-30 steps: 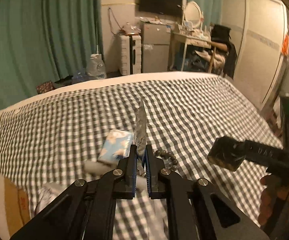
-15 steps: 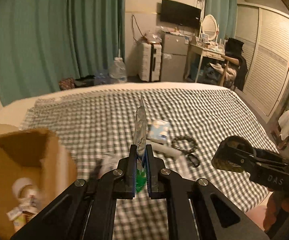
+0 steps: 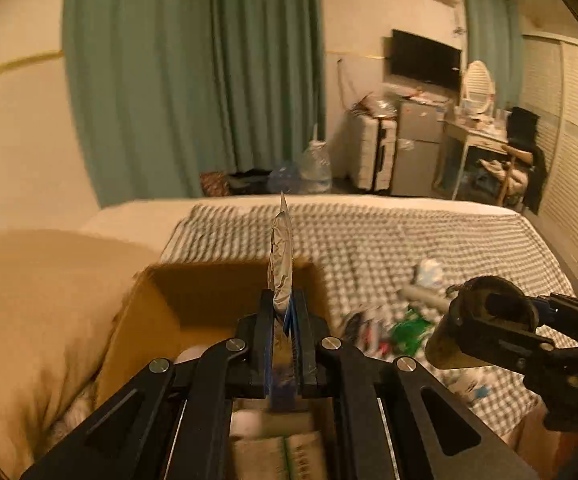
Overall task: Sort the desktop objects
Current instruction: 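Carry the black ring and blister pack over the cardboard box, then open both tools to drop the ring and blister pack into the box, then grasp the white bear figurine with the left tool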
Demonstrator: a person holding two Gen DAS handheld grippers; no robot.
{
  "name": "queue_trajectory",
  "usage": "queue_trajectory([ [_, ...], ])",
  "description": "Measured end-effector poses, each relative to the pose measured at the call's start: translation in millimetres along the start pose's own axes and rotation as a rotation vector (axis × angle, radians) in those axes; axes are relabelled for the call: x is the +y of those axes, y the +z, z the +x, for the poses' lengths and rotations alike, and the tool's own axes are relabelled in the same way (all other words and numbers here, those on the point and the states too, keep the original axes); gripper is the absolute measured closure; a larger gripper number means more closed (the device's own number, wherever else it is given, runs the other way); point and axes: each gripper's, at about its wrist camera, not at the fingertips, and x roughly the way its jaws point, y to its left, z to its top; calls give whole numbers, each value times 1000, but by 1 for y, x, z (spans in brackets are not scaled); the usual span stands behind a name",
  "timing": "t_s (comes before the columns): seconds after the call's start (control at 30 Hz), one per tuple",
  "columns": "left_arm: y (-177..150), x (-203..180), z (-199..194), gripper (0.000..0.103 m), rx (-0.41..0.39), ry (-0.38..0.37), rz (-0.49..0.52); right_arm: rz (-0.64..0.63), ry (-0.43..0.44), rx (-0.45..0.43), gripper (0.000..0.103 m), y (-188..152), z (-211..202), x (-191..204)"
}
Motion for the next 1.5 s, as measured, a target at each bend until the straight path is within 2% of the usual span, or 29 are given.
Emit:
queue_trajectory([
  [0.13, -27, 23, 10, 95, 36, 25, -36, -41, 22, 50, 38, -11, 29, 26],
  [0.23, -44, 36, 19, 95, 69, 14, -68, -62, 37, 85, 38, -18, 50, 36],
  [0.47, -72, 60, 29, 93, 118, 12, -111, -54, 28, 107, 37, 5, 88, 42],
  [0.53, -77, 63, 29, 90, 132, 5, -112, -24, 28, 97, 29, 17, 91, 37],
  [0.6, -82, 62, 28, 77, 145, -1, -96, -3, 23, 82, 27, 27, 89, 34],
  [0.67, -83, 61, 25, 34, 142, 14, -83, 8, 7, 58, 27, 33, 83, 27],
  [0.73, -82, 59, 17, 17, 109, 18, -87, 19, -15, 30, 27, 36, 72, 16],
  [0.77, -81, 57, 13, 12, 96, 17, -91, 21, -30, 20, 27, 36, 65, 8],
  [0.9, -70, 33, 0, 10, 66, 6, -74, 54, -154, -33, 27, 30, 26, -44],
  [0.97, -62, 11, -5, 0, 50, -1, -52, 77, -200, -51, 27, 22, 4, -71],
  [1.13, -51, -62, -8, 0, -4, -63, 52, 126, -378, -52, 27, -8, -37, -141],
  [1.3, -57, -130, 16, 0, 8, -48, 91, 245, -382, -49, 27, -36, -51, -189],
  [1.5, -72, -186, 45, 0, 18, -26, 179, 266, -341, 13, 27, -63, -33, -220],
])
